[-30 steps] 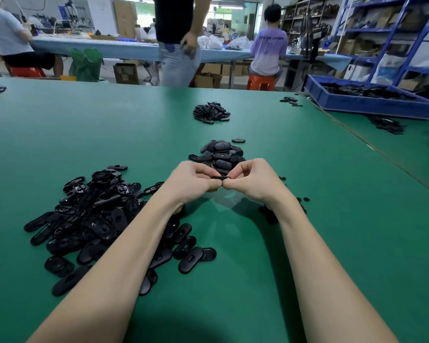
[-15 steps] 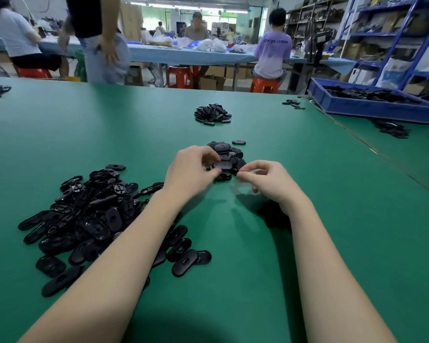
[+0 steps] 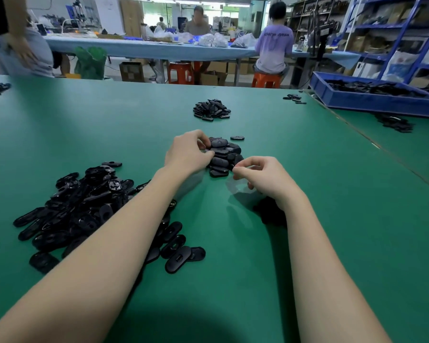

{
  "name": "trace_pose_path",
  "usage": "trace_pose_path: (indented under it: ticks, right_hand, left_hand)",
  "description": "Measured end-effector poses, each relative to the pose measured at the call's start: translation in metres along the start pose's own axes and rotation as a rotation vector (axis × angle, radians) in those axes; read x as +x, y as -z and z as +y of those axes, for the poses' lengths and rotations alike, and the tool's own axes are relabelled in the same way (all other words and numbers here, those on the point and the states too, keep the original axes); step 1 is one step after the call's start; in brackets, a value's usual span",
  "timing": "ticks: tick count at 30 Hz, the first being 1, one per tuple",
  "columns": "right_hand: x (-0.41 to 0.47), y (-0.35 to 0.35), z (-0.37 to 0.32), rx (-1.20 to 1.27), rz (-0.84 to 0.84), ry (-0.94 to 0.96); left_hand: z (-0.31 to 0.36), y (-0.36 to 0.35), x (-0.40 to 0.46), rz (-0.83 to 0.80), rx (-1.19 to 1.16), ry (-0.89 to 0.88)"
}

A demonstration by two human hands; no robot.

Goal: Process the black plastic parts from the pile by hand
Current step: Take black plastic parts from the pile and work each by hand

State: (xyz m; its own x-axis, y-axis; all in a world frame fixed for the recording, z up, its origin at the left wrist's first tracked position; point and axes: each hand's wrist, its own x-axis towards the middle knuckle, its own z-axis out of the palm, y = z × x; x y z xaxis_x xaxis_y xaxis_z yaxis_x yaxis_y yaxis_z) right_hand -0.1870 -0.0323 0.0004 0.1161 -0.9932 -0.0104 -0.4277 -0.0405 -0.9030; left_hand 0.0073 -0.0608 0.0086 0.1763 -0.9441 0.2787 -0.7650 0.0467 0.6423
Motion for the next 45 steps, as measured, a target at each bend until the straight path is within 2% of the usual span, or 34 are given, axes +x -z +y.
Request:
trace_pose_path:
  ticks: [5,9,12,15,26,32,37,41,45]
  right_hand:
    - [0.002,-0.009,-0.007,-0.148,-0.078,0.027]
    - [-0.002,-0.028,-0.022,-0.302,-0.267,0.124]
    - [-0.008,-0.046,-0.033,-0.316,-0.401,0.214]
    - [-0.012,-0.06,-0.038,-0.344,-0.458,0.288]
    - [-0.01,-0.065,-0.028,-0.319,-0.367,0.364]
    - [-0.007,-0.033,-0.023,-0.277,-0.35,0.254]
    - [-0.006,0.0,-0.016,-0.216,-0.204,0.117]
    - [-0.007,0.013,-0.013,-0.171,-0.123,0.079]
    - [-0.011,0.016,-0.016,-0.15,-0.122,0.077]
  left_hand:
    - [-0.016,0.025,-0.027,-0.036,-0.099,-0.049]
    - [-0.022,0.035,-0.04,-0.118,-0.13,-0.056]
    - [-0.026,0.039,-0.044,-0.14,-0.141,-0.066]
    - [-0.031,0.038,-0.046,-0.142,-0.138,-0.052]
    - [-0.032,0.04,-0.047,-0.185,-0.171,-0.029]
    - [-0.03,0.038,-0.05,-0.252,-0.237,-0.022]
    - [-0.022,0.034,-0.053,-0.235,-0.148,-0.113]
    - [-0.009,0.022,-0.06,-0.322,-0.182,-0.187]
    - [-0.004,0.013,-0.064,-0.357,-0.244,-0.146]
